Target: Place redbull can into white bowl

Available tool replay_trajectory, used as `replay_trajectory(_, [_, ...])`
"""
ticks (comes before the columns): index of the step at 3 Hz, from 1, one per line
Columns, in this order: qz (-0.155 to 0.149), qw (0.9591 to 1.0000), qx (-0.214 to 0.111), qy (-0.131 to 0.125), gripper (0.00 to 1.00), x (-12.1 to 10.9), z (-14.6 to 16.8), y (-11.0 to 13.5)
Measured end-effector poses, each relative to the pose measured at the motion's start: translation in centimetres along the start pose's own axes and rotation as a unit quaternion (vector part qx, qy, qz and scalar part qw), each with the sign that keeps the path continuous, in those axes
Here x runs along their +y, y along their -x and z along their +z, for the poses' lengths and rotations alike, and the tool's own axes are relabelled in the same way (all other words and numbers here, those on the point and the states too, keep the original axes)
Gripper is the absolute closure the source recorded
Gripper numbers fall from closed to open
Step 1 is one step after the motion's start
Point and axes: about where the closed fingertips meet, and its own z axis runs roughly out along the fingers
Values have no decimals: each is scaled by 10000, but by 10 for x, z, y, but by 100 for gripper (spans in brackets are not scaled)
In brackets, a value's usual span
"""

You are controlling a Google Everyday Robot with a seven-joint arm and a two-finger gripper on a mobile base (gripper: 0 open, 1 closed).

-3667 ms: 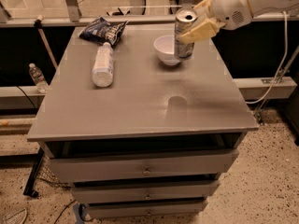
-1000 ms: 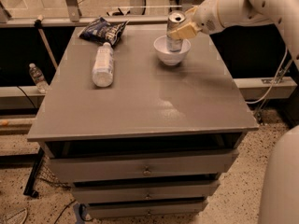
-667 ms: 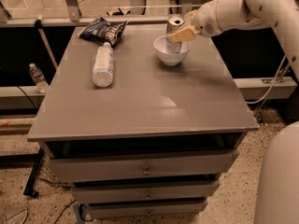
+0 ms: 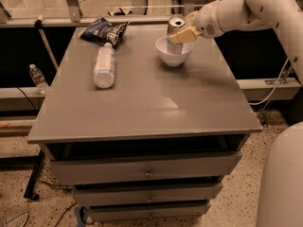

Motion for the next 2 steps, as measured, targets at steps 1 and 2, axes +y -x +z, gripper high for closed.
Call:
replay_trajectory(1, [2,10000,-3,28,36,1,3,0])
replay_trajectory(2, [4,10000,-5,54,13,3,7,0])
